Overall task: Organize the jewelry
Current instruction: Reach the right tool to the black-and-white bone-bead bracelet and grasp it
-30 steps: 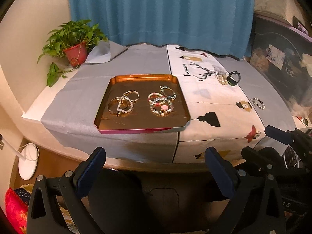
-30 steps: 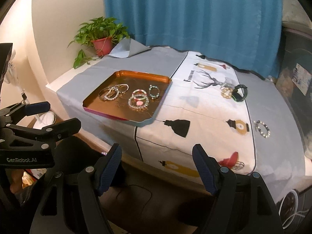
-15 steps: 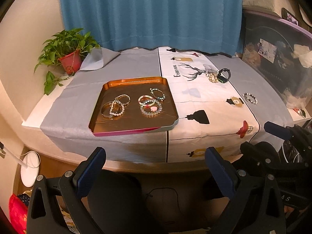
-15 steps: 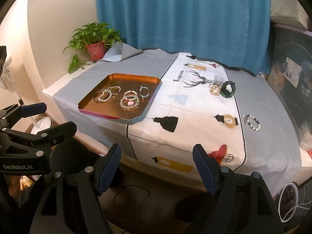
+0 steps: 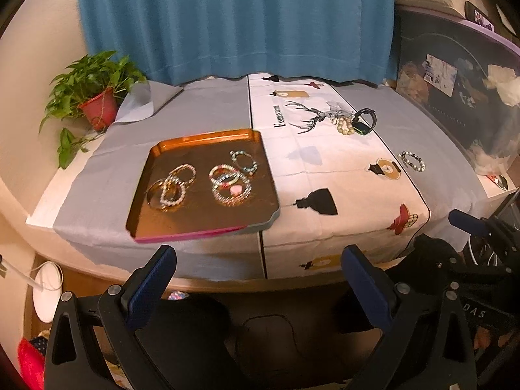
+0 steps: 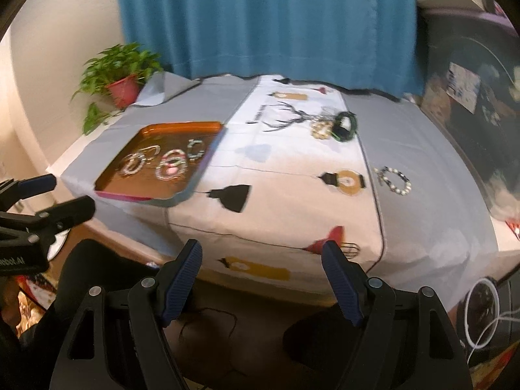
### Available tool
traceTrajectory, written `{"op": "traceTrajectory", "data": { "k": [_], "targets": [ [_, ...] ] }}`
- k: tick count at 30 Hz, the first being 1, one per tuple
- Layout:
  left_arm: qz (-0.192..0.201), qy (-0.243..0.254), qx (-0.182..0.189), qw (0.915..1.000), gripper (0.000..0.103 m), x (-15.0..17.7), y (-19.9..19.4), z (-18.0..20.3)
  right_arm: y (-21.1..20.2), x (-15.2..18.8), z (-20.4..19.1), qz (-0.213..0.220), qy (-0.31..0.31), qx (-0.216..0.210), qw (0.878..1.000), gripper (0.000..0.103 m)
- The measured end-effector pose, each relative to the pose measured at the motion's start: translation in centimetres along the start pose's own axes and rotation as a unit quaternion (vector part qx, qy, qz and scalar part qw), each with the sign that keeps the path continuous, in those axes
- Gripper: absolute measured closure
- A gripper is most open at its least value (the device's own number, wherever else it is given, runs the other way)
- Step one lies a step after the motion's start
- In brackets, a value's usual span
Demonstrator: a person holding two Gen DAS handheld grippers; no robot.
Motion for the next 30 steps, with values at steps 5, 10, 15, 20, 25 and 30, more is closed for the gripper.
{"op": "traceTrajectory", "data": {
  "k": [5, 10, 15, 20, 25, 30],
  "targets": [
    [0.001, 0.014, -0.001, 0.9999, 0.002, -1.9, 1.4, 1.7, 0.3, -0.5, 3.6, 0.005, 0.033, 0.022, 0.999, 0.026],
    [-0.011, 0.020, 0.003, 0.9997, 0.002, -4.4, 3.8, 3.6, 1.0, -0.9, 7.9, 0.009, 0.063, 0.046, 0.997, 0.026],
    [-0.013, 0.027, 0.005, 0.9995, 0.002, -7.7, 6.7, 6.1, 2.5, -1.8, 13.3, 0.005, 0.091, 0.079, 0.993, 0.026],
    [-0.013, 0.035, 0.019, 0.9991, 0.002, -11.2, 10.1, 9.3, 4.2, -2.9, 18.9, 0.003, 0.111, 0.118, 0.987, 0.026],
    [-0.020, 0.034, 0.046, 0.9982, 0.002, -14.7, 14.6, 12.4, 5.9, -4.5, 24.2, 0.007, 0.136, 0.142, 0.980, 0.026],
    [-0.027, 0.044, 0.048, 0.9975, 0.002, -17.1, 19.4, 15.6, 8.5, -5.8, 27.8, -0.002, 0.142, 0.153, 0.978, 0.026]
  ]
}}
Point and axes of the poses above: each gripper's, at about its wrist camera, not at the fingertips, and y roughly the way its jaws point, z to its right, x to its underside, the point moved 5 cm from there along y, roughly the way its jaws point, and after that the axes turned 13 degrees about -x, right-handed, at the moved point
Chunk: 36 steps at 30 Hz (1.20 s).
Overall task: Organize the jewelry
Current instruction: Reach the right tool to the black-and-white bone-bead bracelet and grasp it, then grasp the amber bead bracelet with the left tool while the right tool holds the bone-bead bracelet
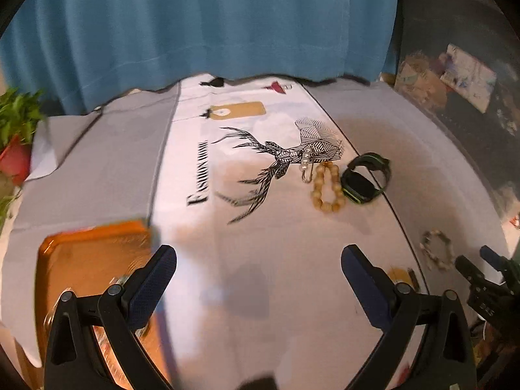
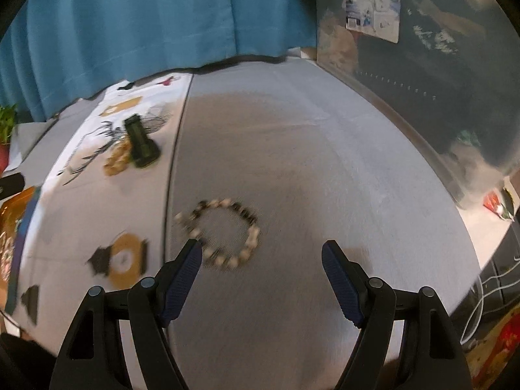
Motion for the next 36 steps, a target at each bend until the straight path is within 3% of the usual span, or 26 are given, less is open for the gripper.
{"op": "traceTrajectory", "data": {
  "k": [11, 14, 17, 20, 22, 25, 26, 27, 28, 29, 30, 31, 33, 36],
  "targets": [
    [-0.012, 0.050, 0.013, 0.9986, 0.002, -3.8, 7.9, 4.3, 4.8, -1.8, 1.4, -0.018, -0.011, 0.008, 1.000, 0.026],
    [-0.023, 0.082, 0.015, 0.9962, 0.000, -3.7, 9.5, 5.5, 5.0, -1.8, 1.5, -0.007, -0.013, 0.006, 1.000, 0.022],
    [-0.028, 0.076, 0.035, 0.9961, 0.000, -3.8, 10.2, 5.7, 5.2, -1.8, 1.6, -0.001, -0.010, 0.005, 1.000, 0.018],
    [-0.074, 0.065, 0.045, 0.9942, 0.000, -3.6, 11.7, 5.5, 5.3, -1.8, 1.6, 0.005, -0.009, 0.004, 1.000, 0.016],
    [-0.060, 0.081, 0.040, 0.9941, 0.000, -3.6, 11.3, 5.8, 5.4, -1.8, 1.5, 0.005, -0.010, 0.002, 1.000, 0.016],
    [-0.075, 0.082, 0.048, 0.9927, 0.001, -3.4, 11.0, 6.2, 5.5, -1.9, 1.3, 0.003, -0.018, -0.005, 1.000, 0.016],
    [-0.076, 0.083, 0.048, 0.9925, 0.005, -3.3, 10.9, 6.4, 5.5, -1.9, 1.3, 0.003, -0.019, -0.006, 1.000, 0.017],
    [-0.075, 0.087, 0.052, 0.9920, 0.016, -3.4, 10.6, 6.6, 5.5, -1.9, 1.2, 0.002, -0.022, -0.006, 1.000, 0.019],
    [-0.070, 0.096, 0.060, 0.9911, 0.027, -3.5, 10.0, 7.0, 5.4, -1.9, 1.1, 0.003, -0.025, -0.012, 1.000, 0.028],
    [-0.063, 0.105, 0.067, 0.9903, 0.064, -3.6, 9.5, 7.4, 5.2, -1.8, 0.5, 0.005, -0.039, -0.023, 0.999, 0.037],
    [-0.061, 0.115, 0.076, 0.9886, 0.089, -3.6, 9.0, 7.7, 5.1, -1.7, -0.1, 0.006, -0.052, -0.034, 0.998, 0.064],
    [-0.068, 0.124, 0.081, 0.9866, 0.093, -3.4, 8.7, 8.2, 5.0, -1.7, -0.8, 0.003, -0.063, -0.043, 0.997, 0.091],
    [-0.071, 0.121, 0.092, 0.9858, 0.093, -3.0, 8.3, 8.5, 5.0, -1.4, -2.0, -0.009, -0.084, -0.044, 0.995, 0.095],
    [-0.061, 0.107, 0.097, 0.9876, 0.093, -2.6, 6.9, 7.8, 4.2, -1.4, -2.5, -0.011, -0.056, -0.071, 0.996, 0.095]
  ]
}}
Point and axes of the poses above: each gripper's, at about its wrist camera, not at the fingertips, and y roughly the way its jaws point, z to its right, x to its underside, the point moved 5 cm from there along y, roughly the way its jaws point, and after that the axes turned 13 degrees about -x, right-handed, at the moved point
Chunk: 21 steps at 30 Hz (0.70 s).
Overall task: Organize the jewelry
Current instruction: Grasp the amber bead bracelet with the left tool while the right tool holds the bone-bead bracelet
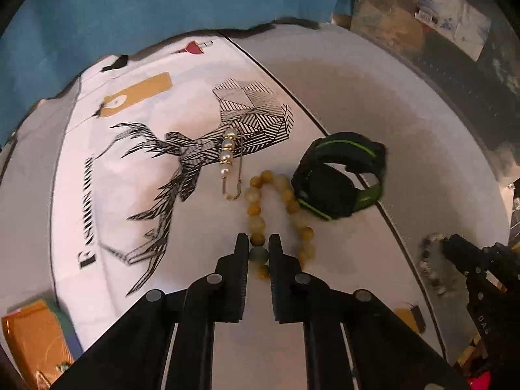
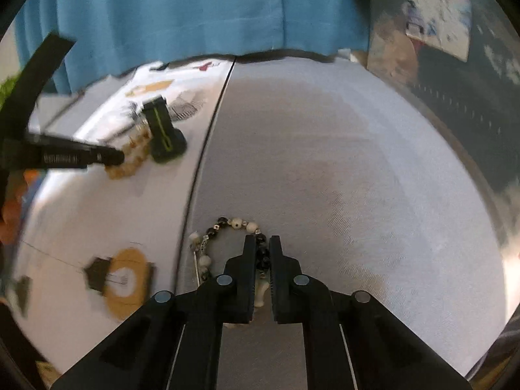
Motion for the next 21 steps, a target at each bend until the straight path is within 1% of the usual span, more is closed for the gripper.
{"op": "traceTrajectory", "data": {
  "k": [3, 10, 21],
  "targets": [
    [0.016, -0.015, 0.007, 0.9997, 0.093, 0.4, -2.1, -0.9, -1.7, -0.2, -0.9, 0.012, -0.009, 0.005, 1.000, 0.095],
    [0.052, -0.039, 0.018, 0.9977, 0.093, 2.1, -8.2, -3.0, -6.2, -0.8, -3.5, 0.045, -0.020, -0.008, 0.999, 0.095],
    [0.102, -0.069, 0.015, 0.9922, 0.093, 5.7, -16.7, -5.9, -11.4, 0.2, -8.4, 0.064, -0.047, -0.029, 0.996, 0.095]
  ]
}}
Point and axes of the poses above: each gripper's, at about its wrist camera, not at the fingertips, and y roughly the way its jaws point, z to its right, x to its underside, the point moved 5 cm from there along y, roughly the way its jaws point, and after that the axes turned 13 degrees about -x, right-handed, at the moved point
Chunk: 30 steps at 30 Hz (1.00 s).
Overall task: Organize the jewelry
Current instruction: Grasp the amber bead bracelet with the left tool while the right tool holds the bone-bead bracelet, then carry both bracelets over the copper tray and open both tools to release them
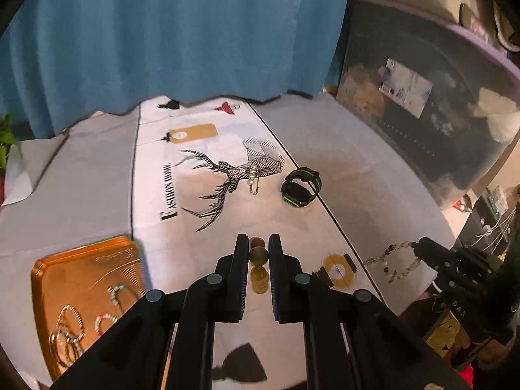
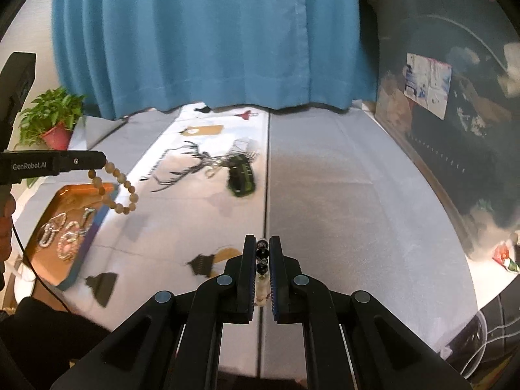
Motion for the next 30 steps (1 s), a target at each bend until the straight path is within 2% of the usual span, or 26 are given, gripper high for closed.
{"op": "traceTrajectory", "data": {
  "k": [13, 30],
  "targets": [
    [0.028, -0.031, -0.014, 0.9990, 0.093, 4.2, -7.5, -3.6, -4.4, 1.3, -7.2, 0.011, -0.039, -0.035, 0.999, 0.095],
    [0.046, -0.068, -0.037, 0.9959, 0.093, 12.3, -15.2, -8.9, -7.1, 3.5, -16.9, 0.002, -0.103, -0.079, 0.992, 0.095]
  ]
}}
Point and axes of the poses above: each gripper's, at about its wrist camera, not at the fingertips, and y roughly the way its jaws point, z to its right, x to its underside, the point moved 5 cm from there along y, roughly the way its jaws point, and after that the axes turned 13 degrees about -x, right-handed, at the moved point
